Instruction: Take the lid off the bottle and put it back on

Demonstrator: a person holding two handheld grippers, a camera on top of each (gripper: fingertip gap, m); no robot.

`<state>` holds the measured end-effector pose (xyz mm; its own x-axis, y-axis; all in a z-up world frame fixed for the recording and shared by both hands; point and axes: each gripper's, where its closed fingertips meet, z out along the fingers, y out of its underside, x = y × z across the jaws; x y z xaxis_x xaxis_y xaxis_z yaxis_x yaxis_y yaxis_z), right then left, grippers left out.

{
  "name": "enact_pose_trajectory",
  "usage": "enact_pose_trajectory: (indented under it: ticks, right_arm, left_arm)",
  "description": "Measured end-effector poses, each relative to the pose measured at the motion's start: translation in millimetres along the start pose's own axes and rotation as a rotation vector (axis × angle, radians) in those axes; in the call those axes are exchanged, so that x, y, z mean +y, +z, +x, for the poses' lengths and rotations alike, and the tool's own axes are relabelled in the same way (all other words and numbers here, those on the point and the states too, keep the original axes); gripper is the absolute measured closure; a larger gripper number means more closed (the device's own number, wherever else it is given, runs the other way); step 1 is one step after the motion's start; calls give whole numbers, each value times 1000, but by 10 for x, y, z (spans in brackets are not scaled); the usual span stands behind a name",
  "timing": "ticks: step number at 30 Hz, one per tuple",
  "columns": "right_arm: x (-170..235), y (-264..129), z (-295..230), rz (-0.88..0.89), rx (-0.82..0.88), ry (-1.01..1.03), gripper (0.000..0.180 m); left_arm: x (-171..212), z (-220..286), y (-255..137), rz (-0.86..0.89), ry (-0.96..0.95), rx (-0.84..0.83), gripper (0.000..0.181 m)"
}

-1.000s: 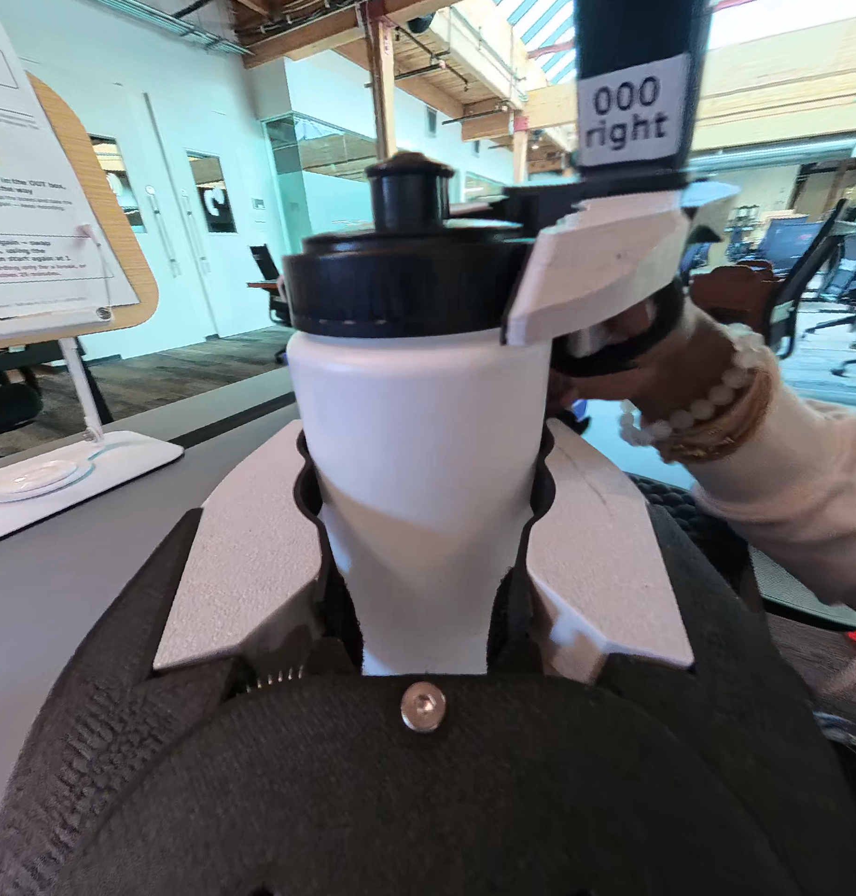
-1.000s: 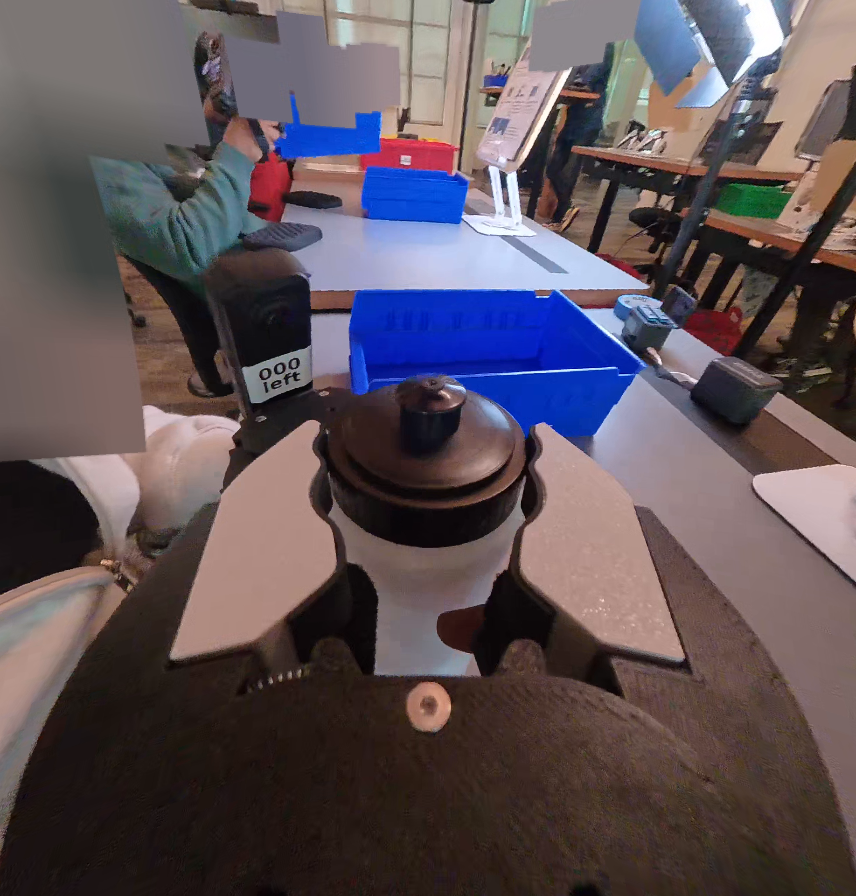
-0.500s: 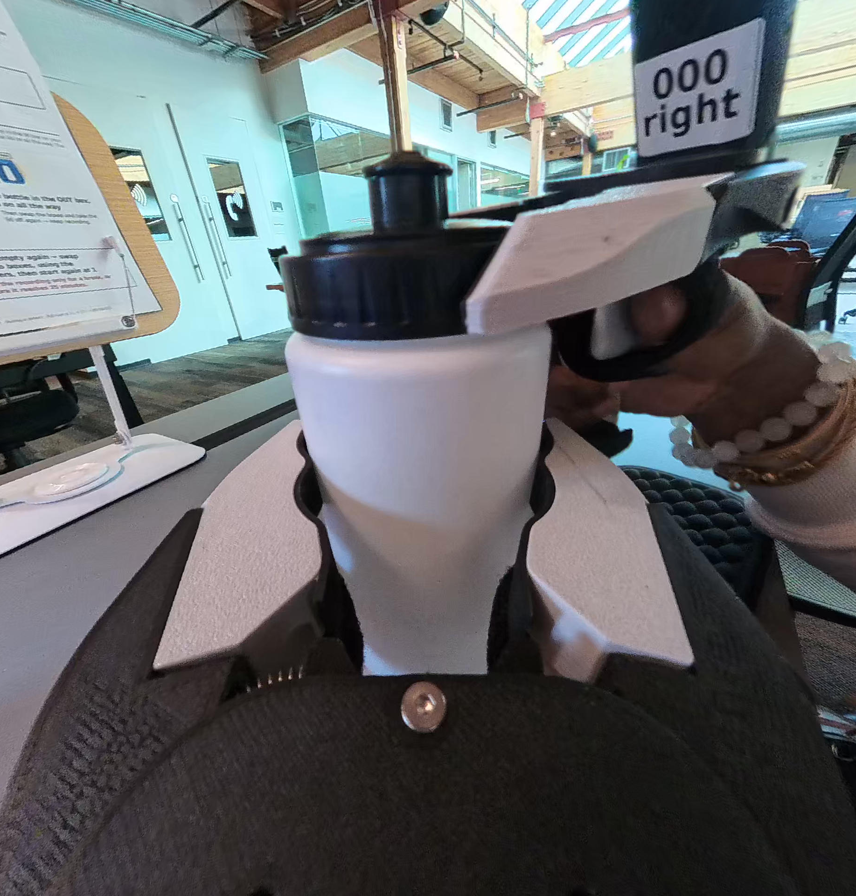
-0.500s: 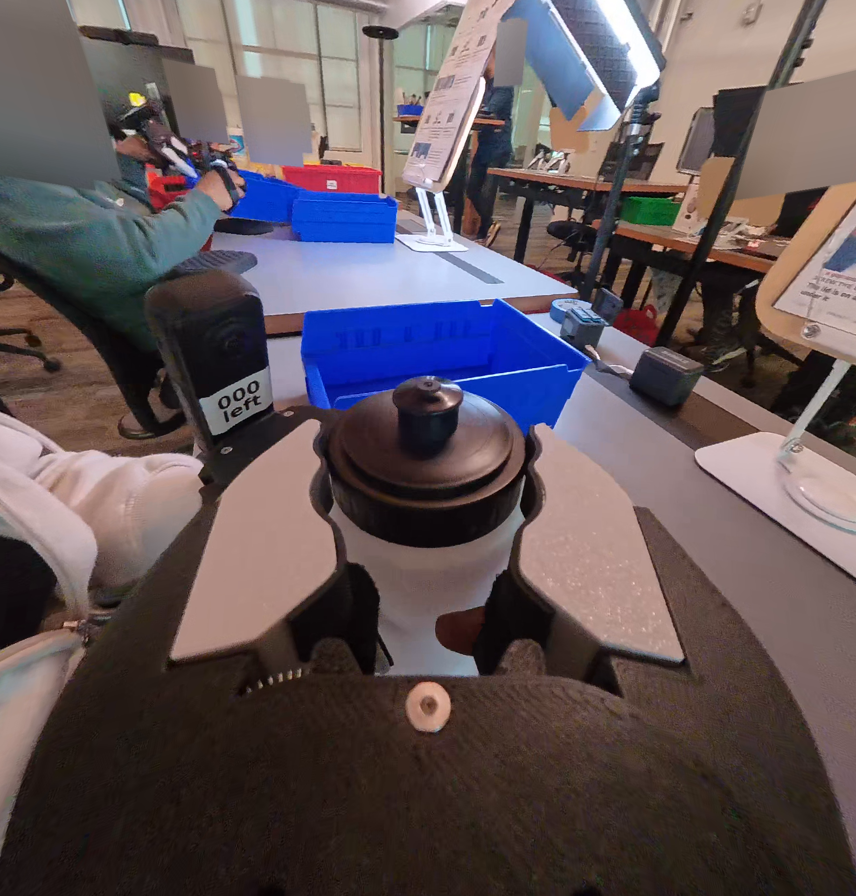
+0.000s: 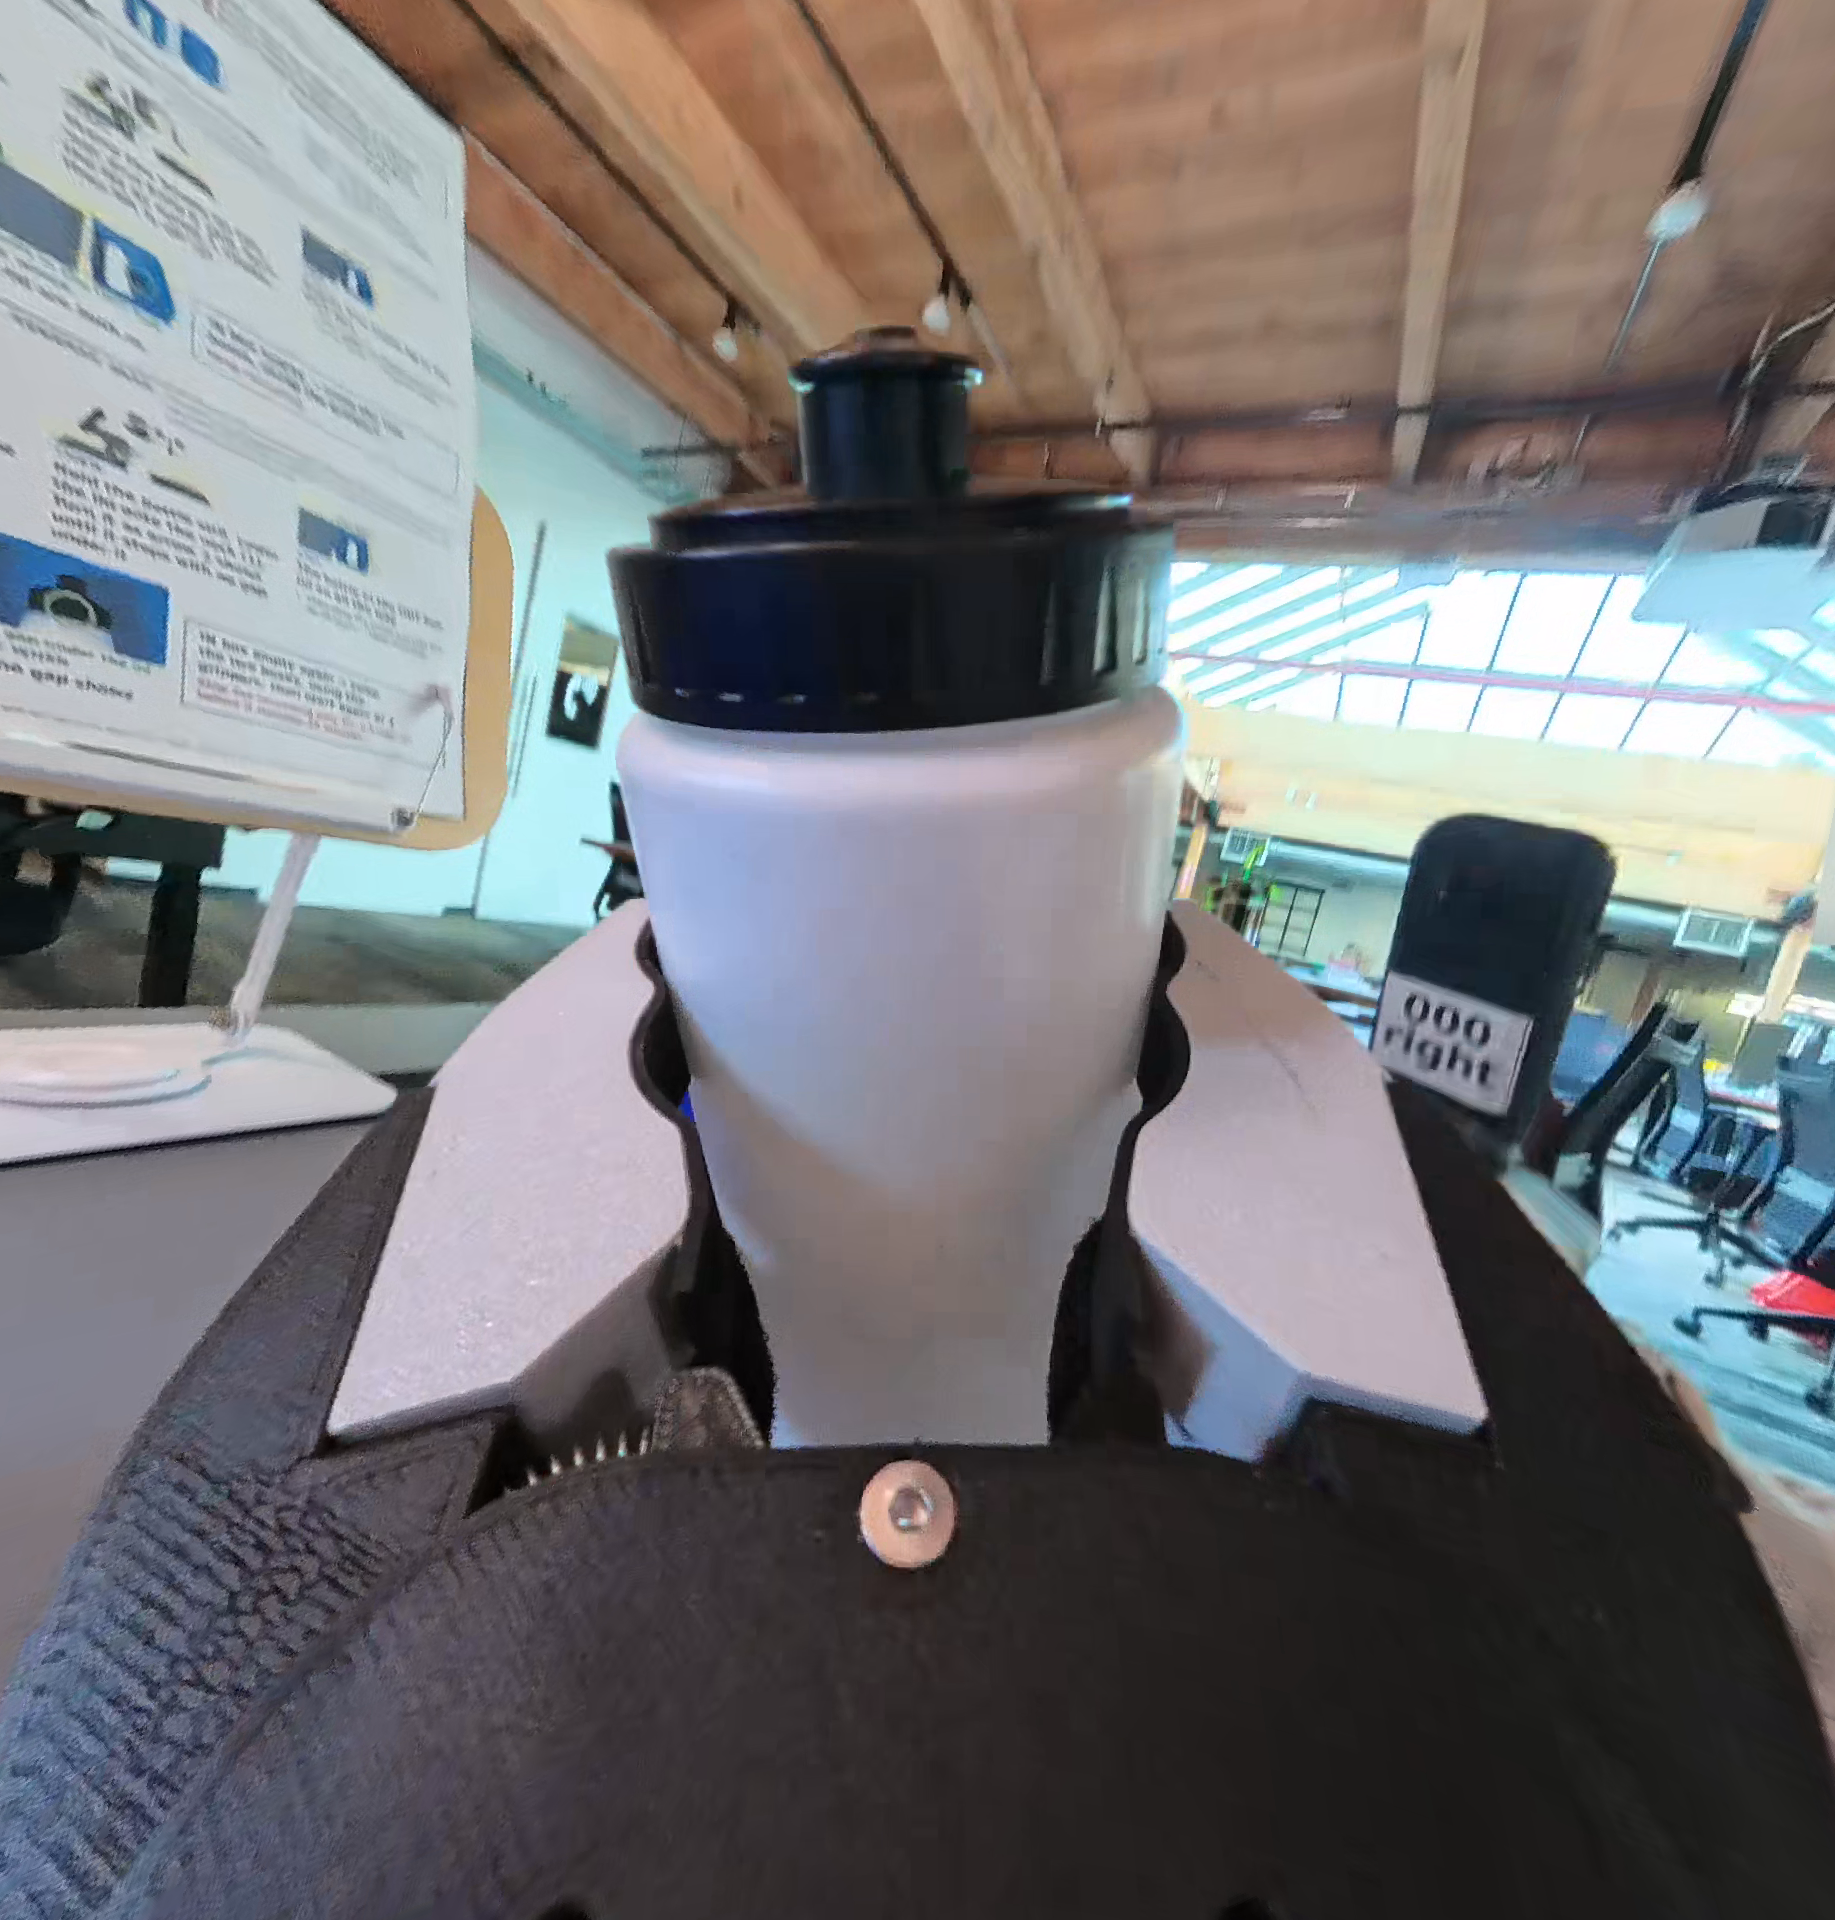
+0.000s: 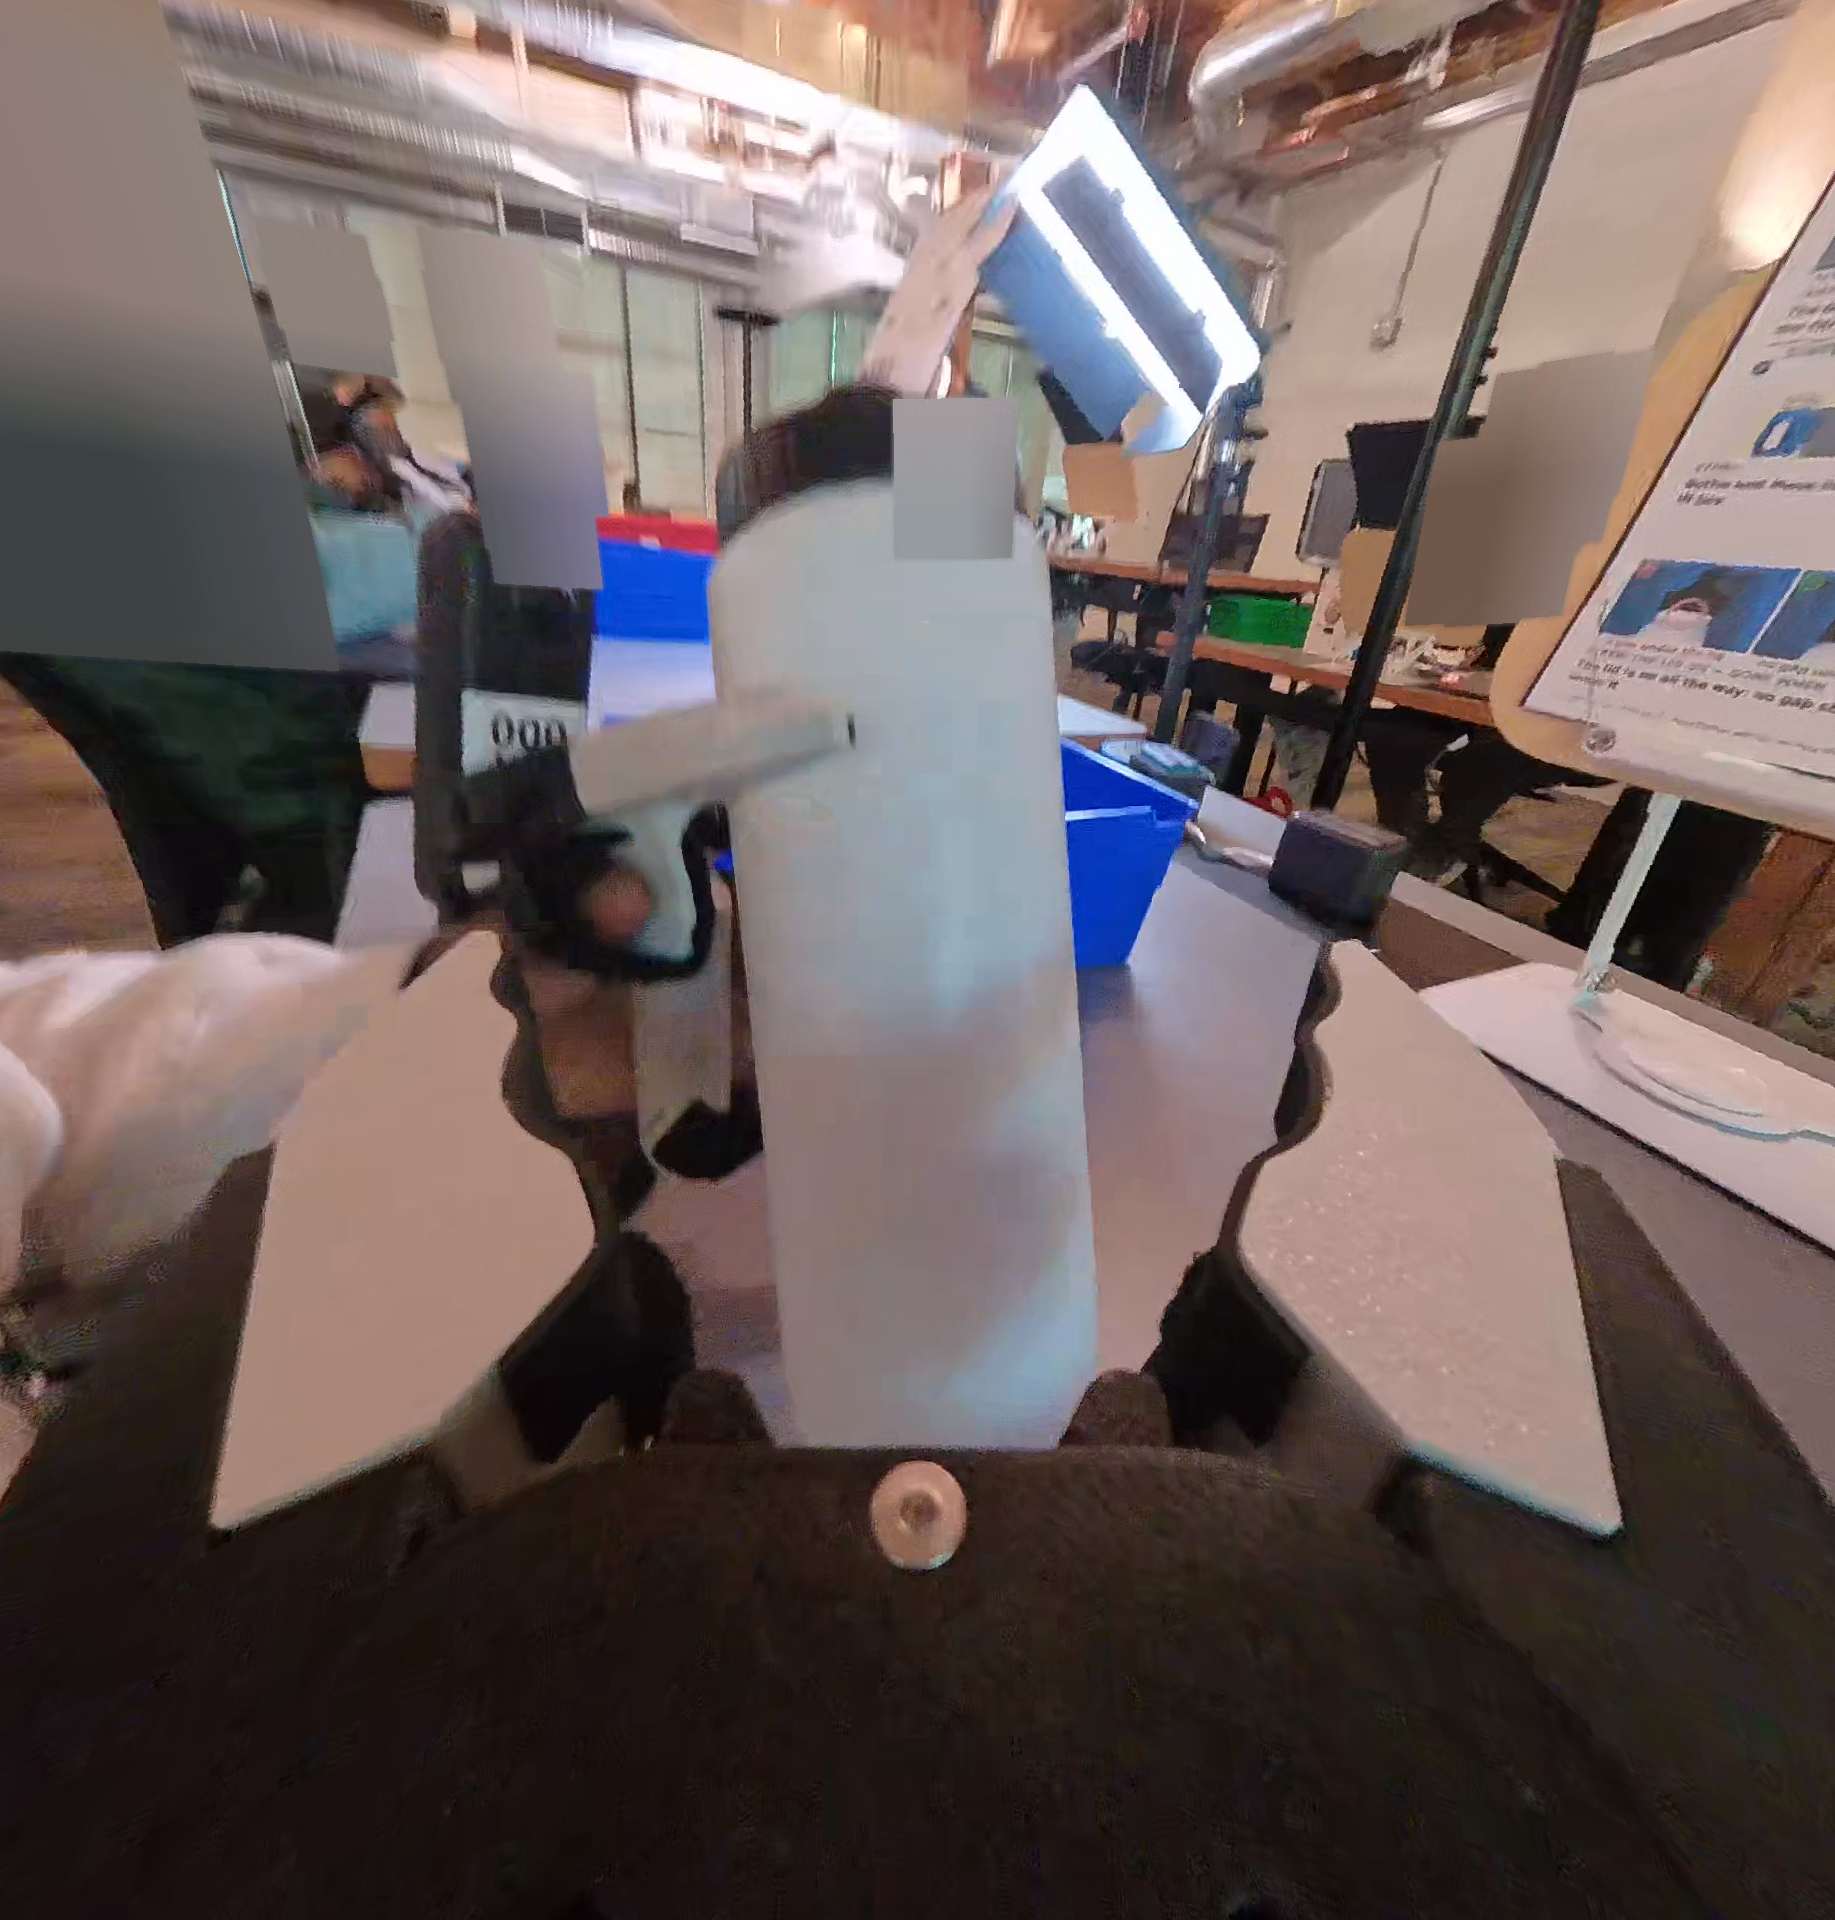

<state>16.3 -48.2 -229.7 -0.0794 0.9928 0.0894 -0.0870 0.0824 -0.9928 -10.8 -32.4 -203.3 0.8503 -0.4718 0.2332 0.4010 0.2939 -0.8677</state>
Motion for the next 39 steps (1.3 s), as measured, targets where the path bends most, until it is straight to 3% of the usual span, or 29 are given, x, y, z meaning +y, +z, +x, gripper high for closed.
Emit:
enact_pose_trajectory:
  ticks: [6,7,9,10,12,14,16,19,23,25,28,32,39]
  right_arm:
    - [502,132,-46,-282,76,-380,34]
    - [516,162,-67,-296,79,-409,37]
    - [544,180,-71,-336,96,-442,67]
    - [516,167,-25,-338,145,-441,84]
    - [432,144,-22,-300,171,-441,93]
    - [372,117,-40,-269,184,-437,94]
    - [299,64,30,-244,238,-450,94]
    - [27,-145,324,-162,382,-449,94]
    - [-342,-686,999,-122,632,-317,94]
    - [-303,-975,1361,-164,726,-179,94]
    - [130,-1364,1864,-307,849,20,94]
    - [758,-1608,2123,-493,876,244,94]
    - [1107,-1713,2137,-652,886,355,94]
  left_arm:
    - [-112,252,-25,81,65,124,94]
    - [-108,300,-27,82,64,151,94]
    - [-110,365,-36,89,73,188,94]
    - [-117,371,-41,92,100,188,94]
    - [-164,379,-54,113,104,189,94]
    - [-192,383,-57,123,68,196,91]
    - [-250,388,-68,150,53,196,75]
    - [-252,300,-72,138,113,129,74]
    - [7,38,-49,-27,251,-47,81]
    - [99,-10,-41,-84,297,-78,83]
    - [176,21,-21,-123,345,-67,84]
    - [331,7,-10,-209,414,-66,87]
    - [397,54,-5,-243,446,-41,87]
